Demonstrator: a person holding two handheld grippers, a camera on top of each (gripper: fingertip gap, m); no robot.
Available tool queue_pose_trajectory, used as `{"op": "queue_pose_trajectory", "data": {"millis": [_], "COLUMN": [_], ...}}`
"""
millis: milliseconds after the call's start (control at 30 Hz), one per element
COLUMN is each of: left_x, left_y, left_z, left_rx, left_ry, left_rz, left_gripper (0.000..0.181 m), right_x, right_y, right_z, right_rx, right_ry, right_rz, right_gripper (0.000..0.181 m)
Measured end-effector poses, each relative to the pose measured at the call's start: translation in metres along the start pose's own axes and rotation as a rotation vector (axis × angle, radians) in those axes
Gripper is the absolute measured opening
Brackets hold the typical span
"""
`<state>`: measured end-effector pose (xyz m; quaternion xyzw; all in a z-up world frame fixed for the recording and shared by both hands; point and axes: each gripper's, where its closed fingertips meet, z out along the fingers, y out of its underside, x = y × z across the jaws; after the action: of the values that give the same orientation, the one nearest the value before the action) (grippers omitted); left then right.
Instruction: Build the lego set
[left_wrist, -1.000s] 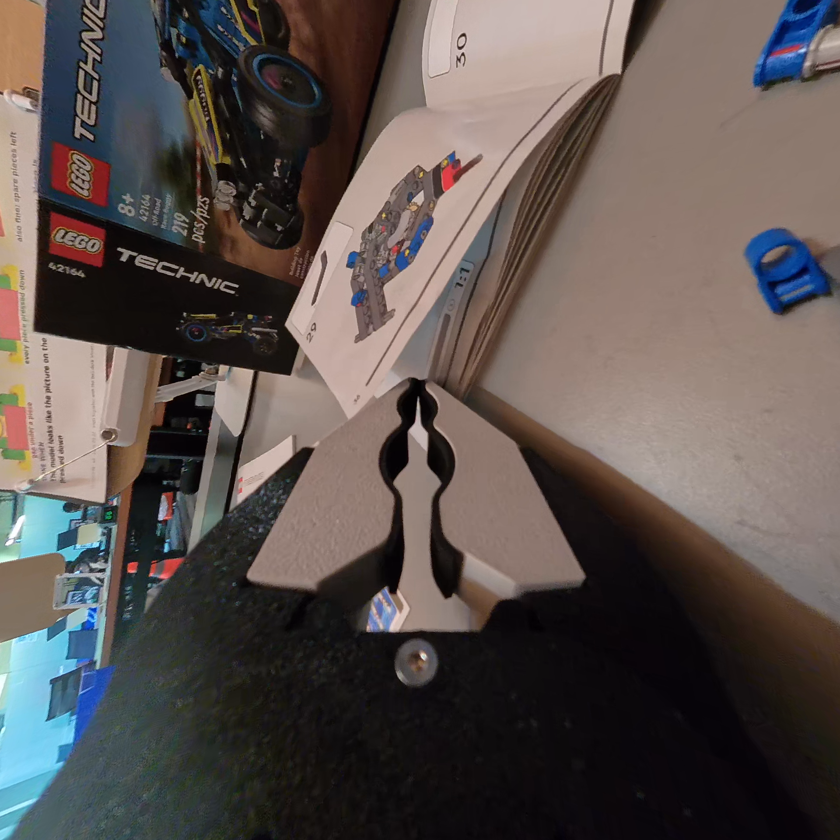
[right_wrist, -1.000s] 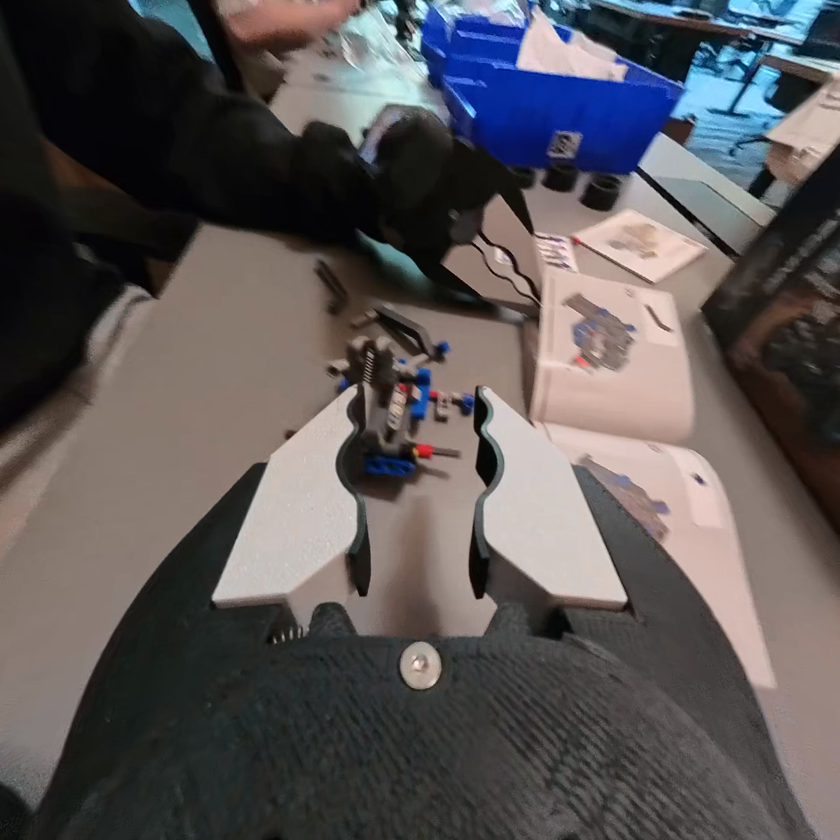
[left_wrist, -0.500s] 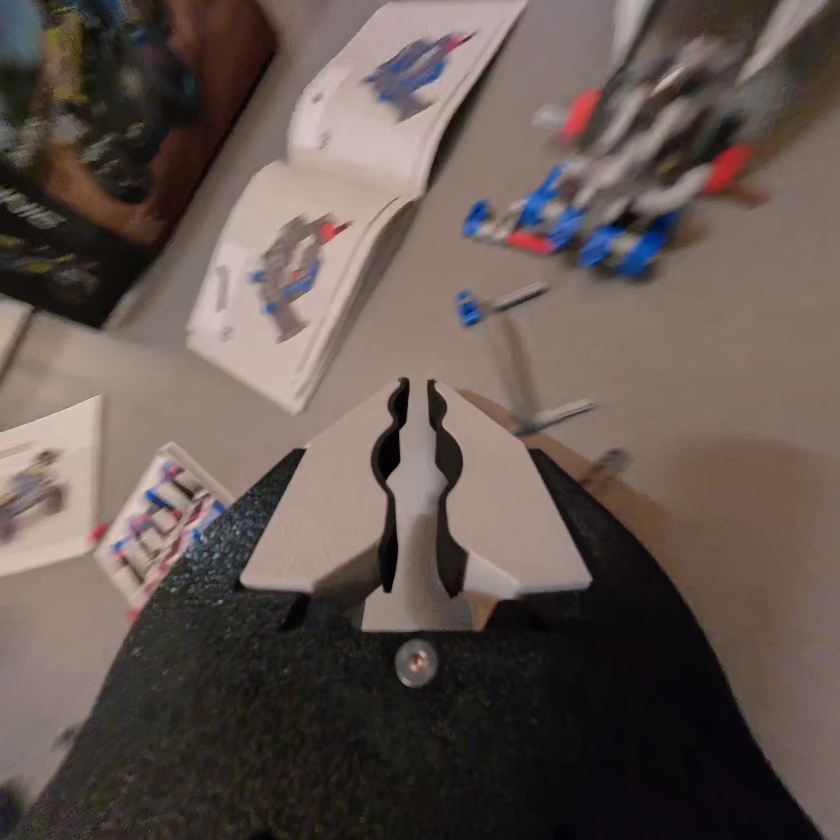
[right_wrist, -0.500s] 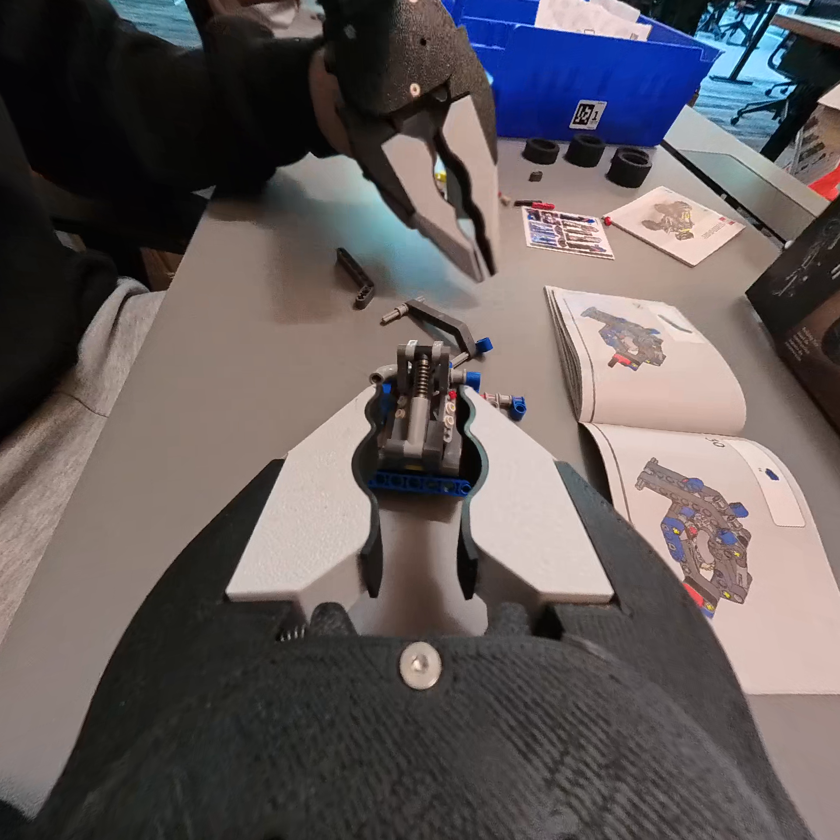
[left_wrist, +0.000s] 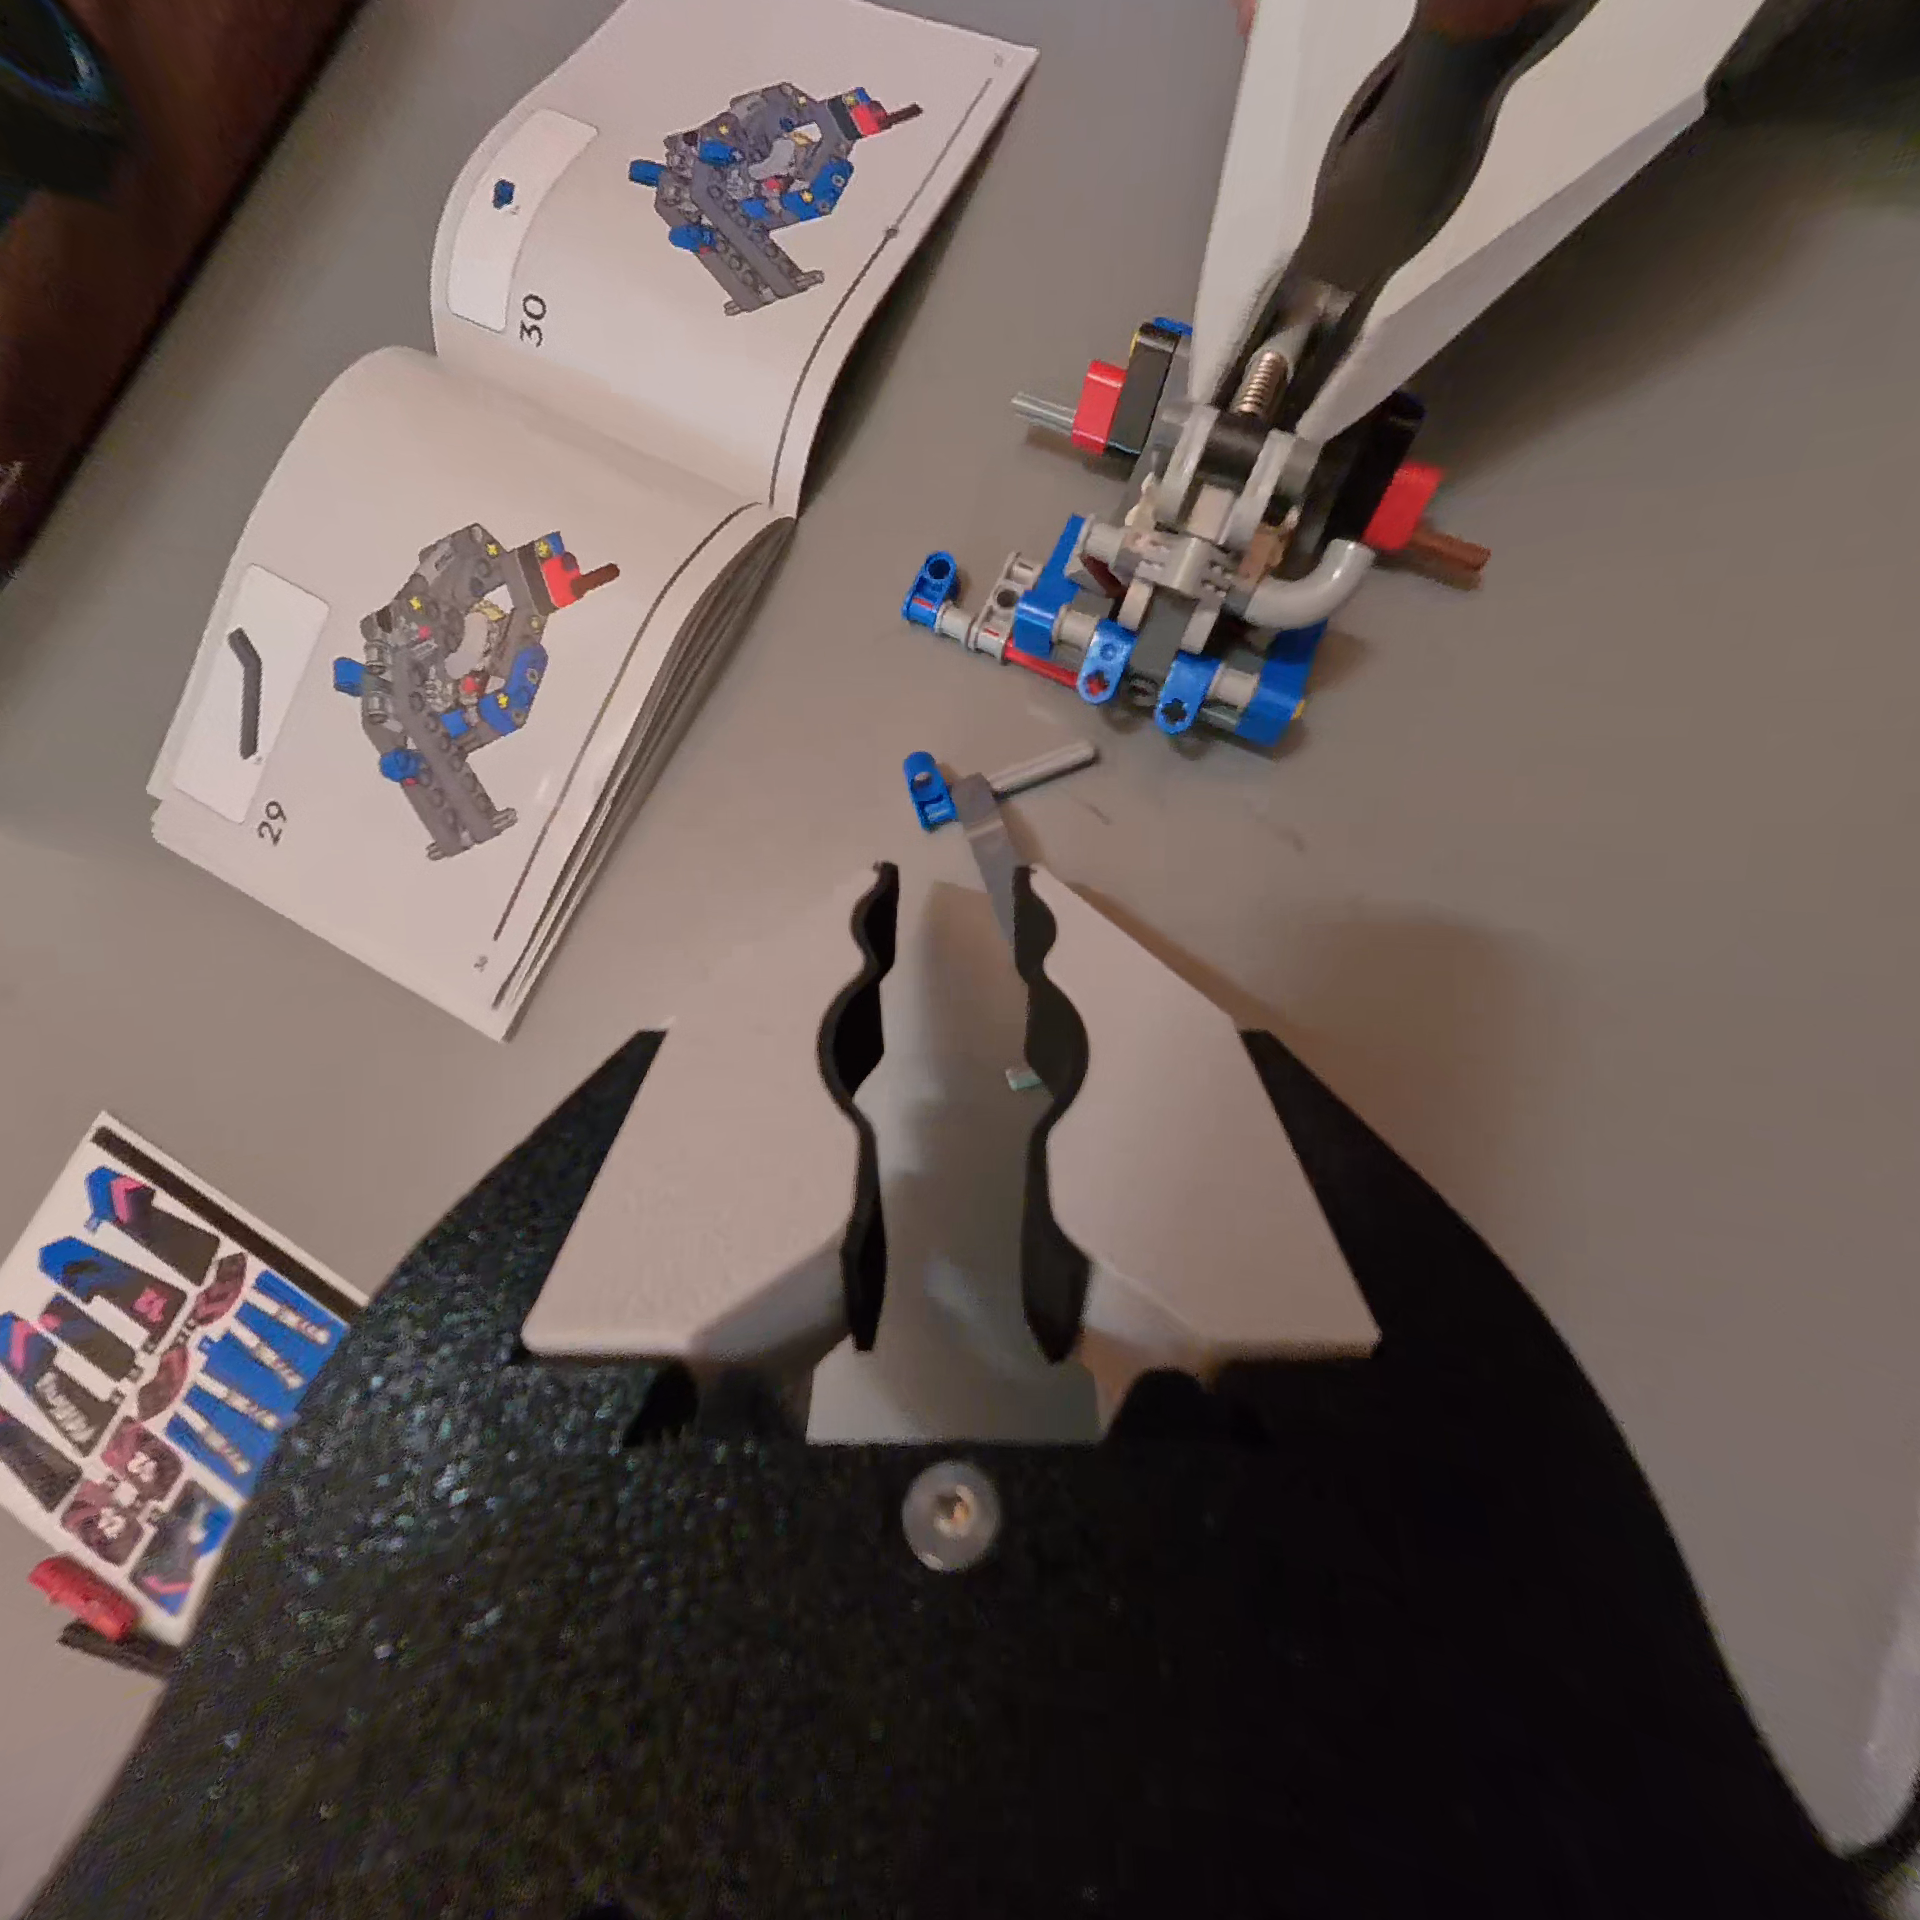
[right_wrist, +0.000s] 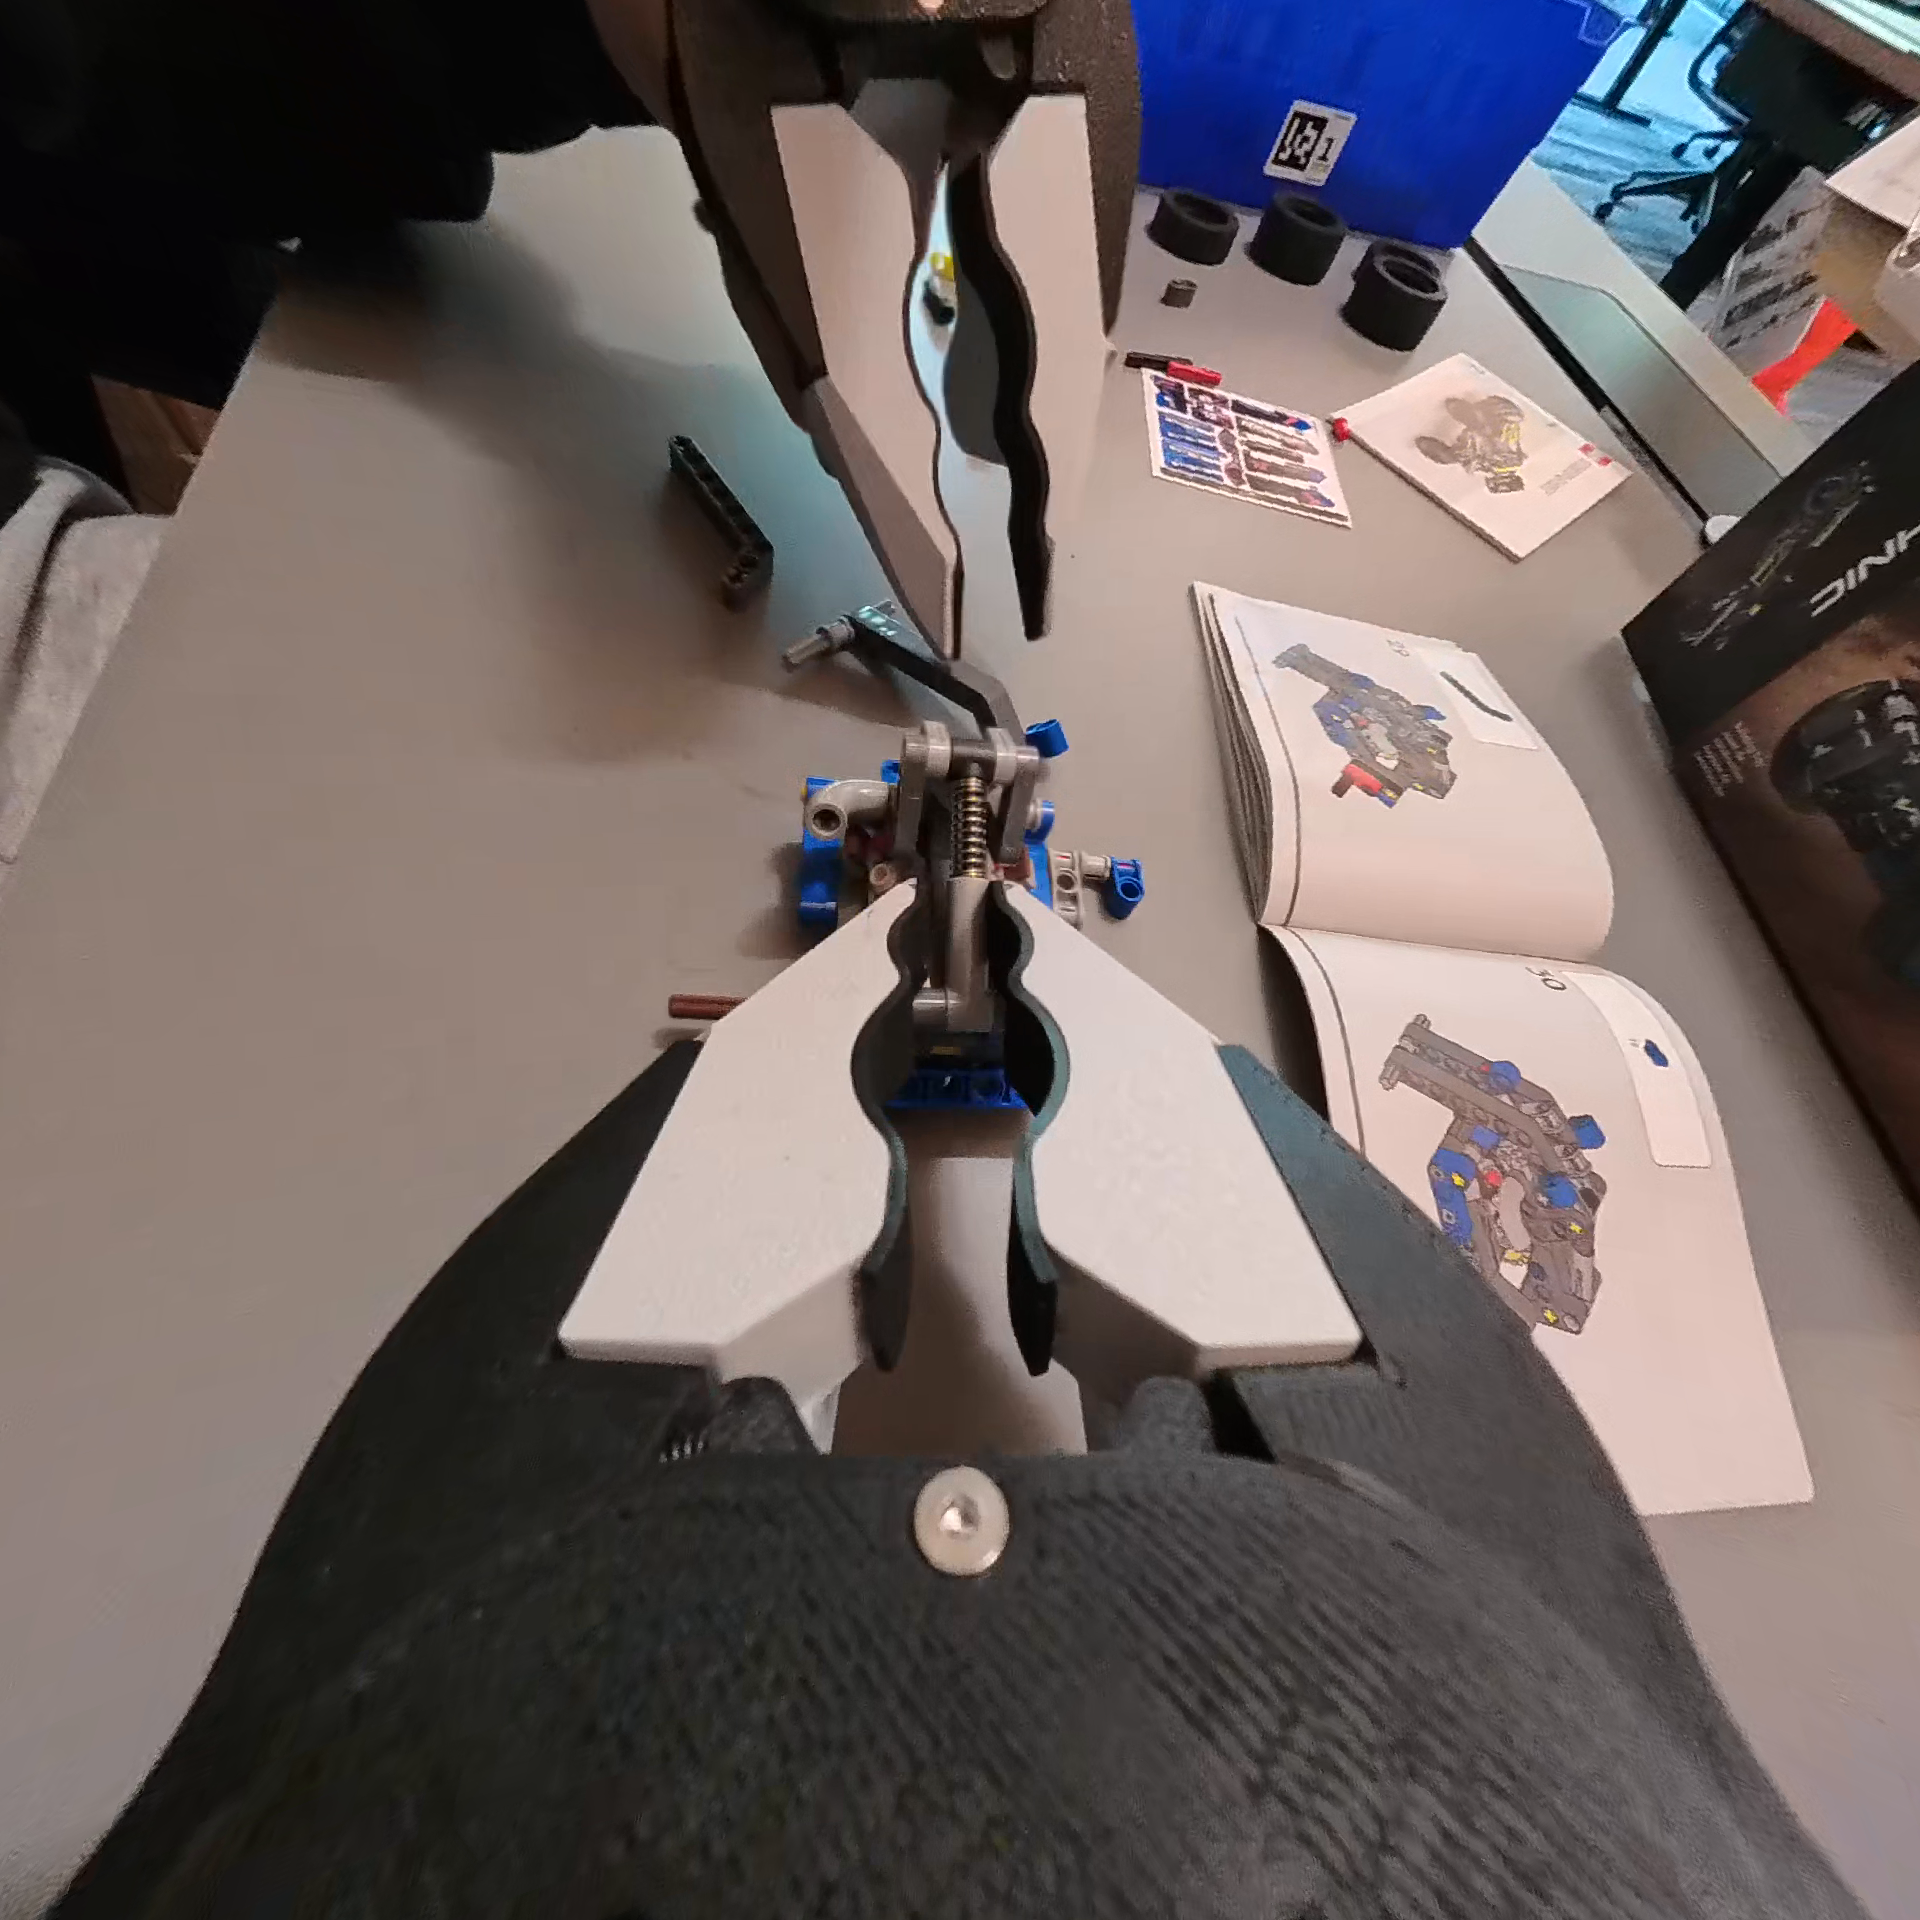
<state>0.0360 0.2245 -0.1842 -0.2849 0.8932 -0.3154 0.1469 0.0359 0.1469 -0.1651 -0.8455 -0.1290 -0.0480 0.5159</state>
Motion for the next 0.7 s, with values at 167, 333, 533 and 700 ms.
{"op": "queue_pose_trajectory", "data": {"millis": [167,333,533,700], "left_x": [0.003,0.002,-0.005,-0.009], "left_y": [0.007,0.009,0.003,-0.008], "left_z": [0.009,0.013,0.010,0.006], "left_rx": [-0.066,-0.071,-0.003,0.102], "left_ry": [-0.012,-0.031,-0.041,-0.036], "left_rz": [-0.004,-0.012,-0.050,-0.114], "left_gripper": [0.017,0.005,0.004,0.004], "right_x": [0.004,0.008,0.006,0.009], "right_y": [0.000,-0.007,-0.005,-0.005], "right_z": [0.001,-0.003,-0.001,-0.001], "right_rx": [-0.004,0.042,0.031,0.027], "right_ry": [0.020,0.053,0.034,0.041], "right_rz": [-0.002,-0.001,-0.002,0.016], "right_gripper": [0.008,0.016,0.005,0.005]}}
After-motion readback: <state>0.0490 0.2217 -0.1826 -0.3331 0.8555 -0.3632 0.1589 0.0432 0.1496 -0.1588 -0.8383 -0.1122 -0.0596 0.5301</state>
